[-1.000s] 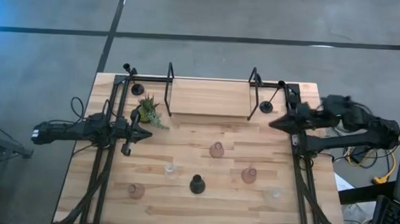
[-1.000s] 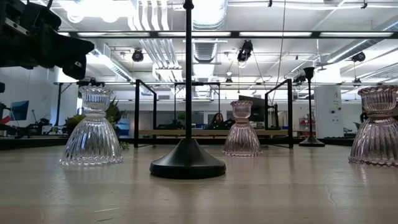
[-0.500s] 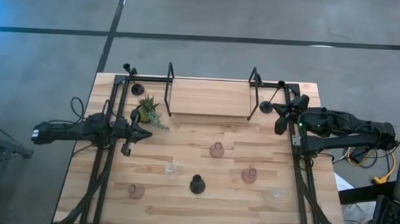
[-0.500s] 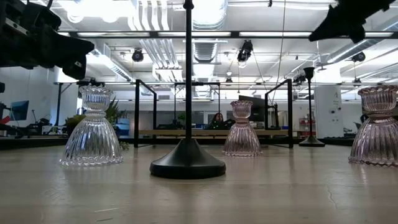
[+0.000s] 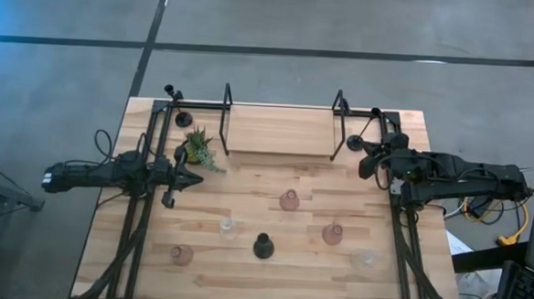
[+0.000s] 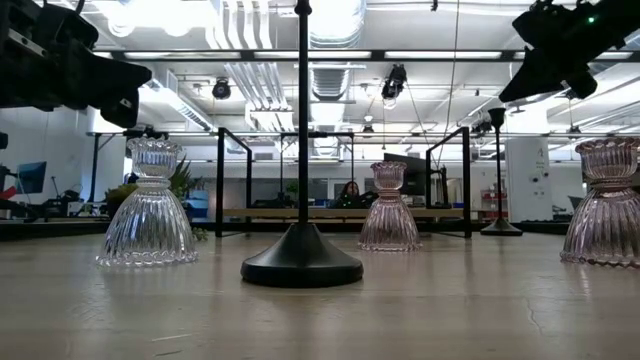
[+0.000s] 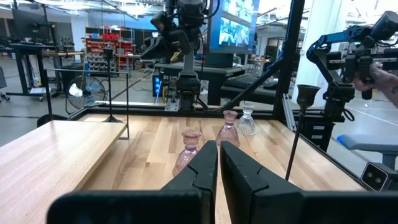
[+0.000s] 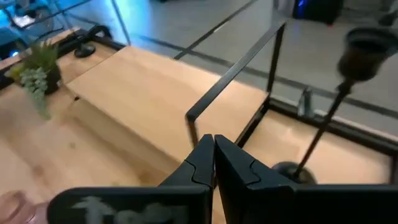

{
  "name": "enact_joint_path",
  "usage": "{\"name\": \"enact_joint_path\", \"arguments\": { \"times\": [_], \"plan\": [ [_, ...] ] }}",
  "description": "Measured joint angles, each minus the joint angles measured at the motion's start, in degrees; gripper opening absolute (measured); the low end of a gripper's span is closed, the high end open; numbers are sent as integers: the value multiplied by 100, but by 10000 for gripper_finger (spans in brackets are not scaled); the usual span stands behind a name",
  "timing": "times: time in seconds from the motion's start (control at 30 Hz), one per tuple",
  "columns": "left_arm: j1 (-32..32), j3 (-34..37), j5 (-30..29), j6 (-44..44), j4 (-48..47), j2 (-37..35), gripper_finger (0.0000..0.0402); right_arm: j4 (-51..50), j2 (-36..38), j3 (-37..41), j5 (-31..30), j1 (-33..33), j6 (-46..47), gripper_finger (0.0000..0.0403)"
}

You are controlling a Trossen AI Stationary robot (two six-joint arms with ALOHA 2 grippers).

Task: Pick & Place candle stick holders
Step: Put the top right black candle holder on the shelf

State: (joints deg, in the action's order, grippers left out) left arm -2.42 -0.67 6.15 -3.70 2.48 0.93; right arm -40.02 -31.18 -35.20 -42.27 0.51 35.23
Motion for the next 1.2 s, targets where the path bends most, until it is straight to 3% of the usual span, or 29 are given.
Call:
{"name": "enact_joint_path", "arguments": {
  "times": [0.23,0.43,0.8,0.93,1.2],
  "plan": [
    [-1,-1,-1,1,0,0,23,-340,-244,-15,-148,334,59,20],
    [-1,-2,0,1,0,0,23,-1159,-282,286,-784,600,895,78],
    [-1,-1,-1,1,-2,0,23,49,-810,510,-278,1160,425,184],
    [1,-2,0,1,-2,0,23,206,-1350,408,119,1596,243,198],
    [0,-1,-1,1,-2,0,23,355,-2084,359,298,2353,153,200]
  ]
}}
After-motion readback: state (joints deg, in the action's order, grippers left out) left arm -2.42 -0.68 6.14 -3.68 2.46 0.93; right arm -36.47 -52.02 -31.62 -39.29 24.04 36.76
